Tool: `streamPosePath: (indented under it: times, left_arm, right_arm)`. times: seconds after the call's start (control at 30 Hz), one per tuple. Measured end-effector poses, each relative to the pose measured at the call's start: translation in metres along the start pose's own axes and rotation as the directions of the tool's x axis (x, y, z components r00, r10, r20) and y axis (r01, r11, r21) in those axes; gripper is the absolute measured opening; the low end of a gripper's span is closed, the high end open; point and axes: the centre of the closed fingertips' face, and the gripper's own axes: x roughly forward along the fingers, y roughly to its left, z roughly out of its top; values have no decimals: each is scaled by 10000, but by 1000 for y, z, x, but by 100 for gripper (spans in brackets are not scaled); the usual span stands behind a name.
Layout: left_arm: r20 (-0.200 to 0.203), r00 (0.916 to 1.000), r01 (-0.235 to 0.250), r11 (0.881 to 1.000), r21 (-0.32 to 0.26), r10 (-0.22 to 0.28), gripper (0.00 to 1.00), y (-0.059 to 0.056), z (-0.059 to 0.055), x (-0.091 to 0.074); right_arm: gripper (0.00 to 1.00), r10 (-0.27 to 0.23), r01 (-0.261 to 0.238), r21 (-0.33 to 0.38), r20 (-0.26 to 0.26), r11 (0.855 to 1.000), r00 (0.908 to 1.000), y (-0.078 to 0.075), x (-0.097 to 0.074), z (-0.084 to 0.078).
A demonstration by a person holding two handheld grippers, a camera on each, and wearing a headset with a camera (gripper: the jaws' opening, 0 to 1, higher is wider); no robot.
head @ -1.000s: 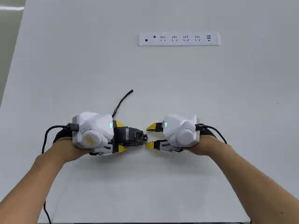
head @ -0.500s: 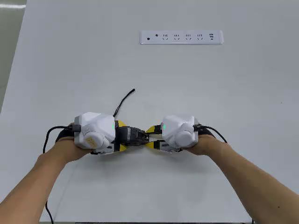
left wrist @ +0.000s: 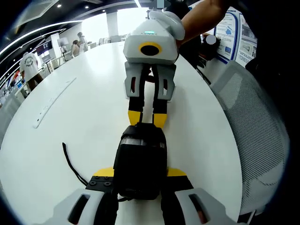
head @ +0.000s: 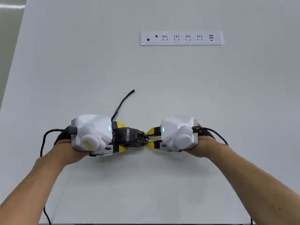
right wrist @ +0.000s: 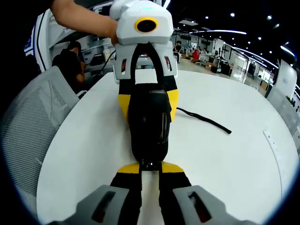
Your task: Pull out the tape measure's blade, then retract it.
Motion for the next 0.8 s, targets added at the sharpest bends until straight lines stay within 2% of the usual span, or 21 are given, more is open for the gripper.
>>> streamPosePath:
  times: [0.27, 0.8]
  left_arm:
    - [68, 10000, -29, 9999, -106, 29, 32, 0, -1, -2]
    - [52, 10000, -27, 9999, -163, 28, 32, 0, -3, -3]
  right_arm:
    - [11, 94, -98, -235, -174, 9997, 9998, -1, -1, 2]
    - [11, 127, -134, -394, -184, 9991, 9997, -1, -2, 2]
